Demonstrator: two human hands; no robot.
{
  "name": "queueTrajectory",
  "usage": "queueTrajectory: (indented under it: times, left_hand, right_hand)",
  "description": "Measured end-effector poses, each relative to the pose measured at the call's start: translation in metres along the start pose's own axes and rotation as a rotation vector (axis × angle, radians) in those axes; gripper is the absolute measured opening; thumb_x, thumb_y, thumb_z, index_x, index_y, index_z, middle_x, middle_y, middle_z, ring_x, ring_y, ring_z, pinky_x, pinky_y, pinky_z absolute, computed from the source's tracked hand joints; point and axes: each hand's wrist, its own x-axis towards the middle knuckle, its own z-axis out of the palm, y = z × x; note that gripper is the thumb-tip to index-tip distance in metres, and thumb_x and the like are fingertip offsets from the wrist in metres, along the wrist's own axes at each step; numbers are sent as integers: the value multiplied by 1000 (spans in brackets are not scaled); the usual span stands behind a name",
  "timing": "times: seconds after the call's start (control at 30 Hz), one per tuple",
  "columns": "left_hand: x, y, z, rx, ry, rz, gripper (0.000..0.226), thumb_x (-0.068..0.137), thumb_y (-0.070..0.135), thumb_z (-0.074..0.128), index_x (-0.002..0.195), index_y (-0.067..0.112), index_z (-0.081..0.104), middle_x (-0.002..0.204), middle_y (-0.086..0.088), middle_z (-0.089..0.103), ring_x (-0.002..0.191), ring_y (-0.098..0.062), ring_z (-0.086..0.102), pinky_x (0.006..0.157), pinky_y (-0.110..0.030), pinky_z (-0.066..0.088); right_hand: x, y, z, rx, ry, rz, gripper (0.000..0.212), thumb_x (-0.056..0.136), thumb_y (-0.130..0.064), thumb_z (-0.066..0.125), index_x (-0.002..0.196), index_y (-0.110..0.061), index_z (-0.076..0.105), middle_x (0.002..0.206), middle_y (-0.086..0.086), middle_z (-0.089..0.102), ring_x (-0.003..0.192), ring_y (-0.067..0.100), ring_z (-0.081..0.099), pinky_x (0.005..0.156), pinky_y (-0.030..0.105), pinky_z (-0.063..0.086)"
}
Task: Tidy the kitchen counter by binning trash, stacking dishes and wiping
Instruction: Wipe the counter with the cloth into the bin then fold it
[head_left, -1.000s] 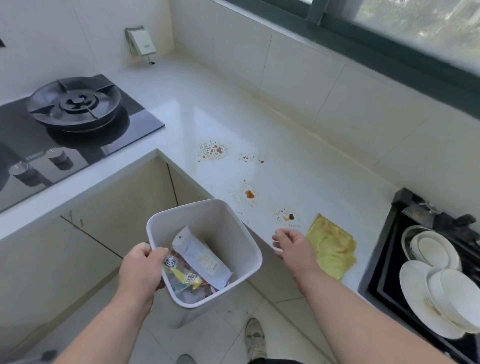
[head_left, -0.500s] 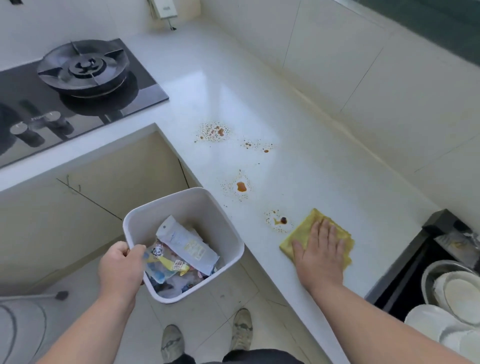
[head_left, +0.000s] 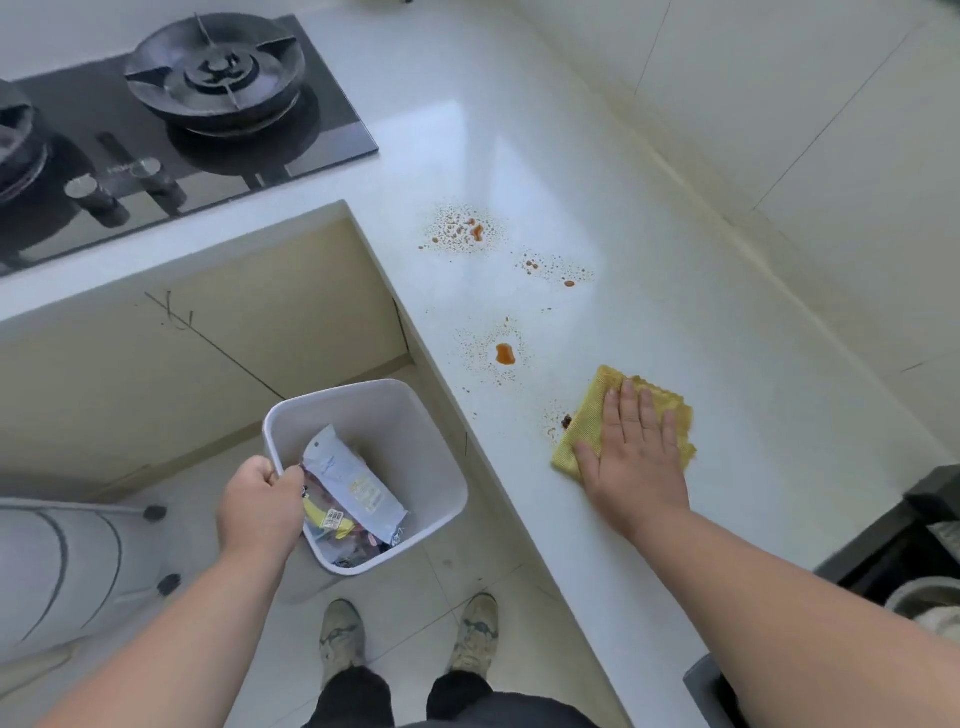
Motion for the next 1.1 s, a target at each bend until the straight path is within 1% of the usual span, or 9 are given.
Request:
queueTrajectory:
  times: [0.23,0.53,0.63,0.8,0.9,0.93,1.0,1.03,1.1]
  left_hand:
    - [3,2,23,17,-7,-4,31,92,13,59,73,18,34,69,-9,37,64,-27,31,58,-39,26]
    - [-3,0,41,-25,-38,-48,34,92,14,58,72,18,31,66,-6,36,63,-26,32,60,-38,29]
    - [-5,4,45,-39,-36,-57,33,92,13,57,73,19,30,67,-5,35,63,-25,30,60,-37,27]
    - [-5,8,46,-50,0,-79,34,93,13,56,74,18,29,69,-4,32,64,-25,27,59,-37,23]
    - [-2,10,43,-92,17,-89,34,92,11,57,74,19,30,69,-4,32,65,-25,27,60,-37,24]
    - [-1,11,41,-97,21,-88,34,92,11,57,73,19,30,68,-3,32,65,-25,27,60,-37,24]
    - [3,13,37,-109,31,-89,35,91,11,58,72,19,30,68,-4,32,65,-25,27,61,-37,25]
    - [5,14,35,-114,35,-91,35,91,12,58,72,19,30,68,-4,33,65,-26,28,61,-37,26]
    - [9,17,32,-123,36,-92,34,90,13,58,72,19,29,68,-4,33,65,-26,28,62,-38,27]
  right_hand:
    - [21,-19,-9,-29,16,-141,91,93,-65,-10,168,-14,-13,172,4,-30,162,25,-26,132,51,-14]
    - [38,-70,-18,-34,18,-342,86,94,-55,-10,169,-15,-6,174,1,-20,164,23,-18,133,50,-11]
    - [40,-97,-20,-2,22,-446,82,98,-50,-4,170,-14,10,179,3,0,167,26,-6,134,48,-8]
    - [40,-146,-14,97,115,-677,61,106,-34,30,151,-4,57,159,15,55,153,34,45,134,49,13]
    - [29,-174,-23,218,-4,-781,50,114,-29,36,154,-5,52,160,13,54,154,30,44,132,40,17]
    - [24,-180,-27,307,-56,-740,47,115,-31,37,154,-9,51,159,12,56,150,33,47,128,41,28]
    - [18,-187,-34,545,-88,-568,40,113,-37,37,137,-15,59,130,11,72,121,38,65,99,45,50]
    - [17,-189,-39,694,-68,-480,40,111,-41,35,126,-14,61,111,10,73,102,37,67,84,42,49]
    - [20,-189,-51,938,20,-365,41,104,-42,33,110,-13,62,88,4,67,82,30,59,71,35,37]
